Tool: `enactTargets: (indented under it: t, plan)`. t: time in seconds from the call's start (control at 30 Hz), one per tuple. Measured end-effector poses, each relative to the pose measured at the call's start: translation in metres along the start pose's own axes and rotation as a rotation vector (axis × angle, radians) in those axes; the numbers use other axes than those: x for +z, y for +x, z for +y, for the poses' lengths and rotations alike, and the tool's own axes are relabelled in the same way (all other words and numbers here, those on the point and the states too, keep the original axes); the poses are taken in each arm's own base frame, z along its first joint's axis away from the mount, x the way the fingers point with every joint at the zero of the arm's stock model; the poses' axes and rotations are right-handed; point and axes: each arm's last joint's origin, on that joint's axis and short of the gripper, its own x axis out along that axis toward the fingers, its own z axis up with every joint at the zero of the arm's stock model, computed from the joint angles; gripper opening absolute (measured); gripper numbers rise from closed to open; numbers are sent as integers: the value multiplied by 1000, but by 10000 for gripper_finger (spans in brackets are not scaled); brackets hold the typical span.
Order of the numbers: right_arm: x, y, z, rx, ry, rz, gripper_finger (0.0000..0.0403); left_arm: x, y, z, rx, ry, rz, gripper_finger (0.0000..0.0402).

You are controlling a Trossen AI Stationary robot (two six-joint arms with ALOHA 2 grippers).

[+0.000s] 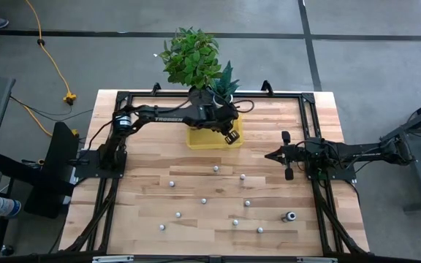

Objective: Pick & Place food coloring
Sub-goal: Put the small red food coloring bottle into the yellow bin

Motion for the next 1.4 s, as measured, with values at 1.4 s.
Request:
enactTargets:
  t: [1.4]
  plan:
    - [0, 0, 0, 1, 0, -2, 0, -16, 49, -8, -46, -11, 10, 35]
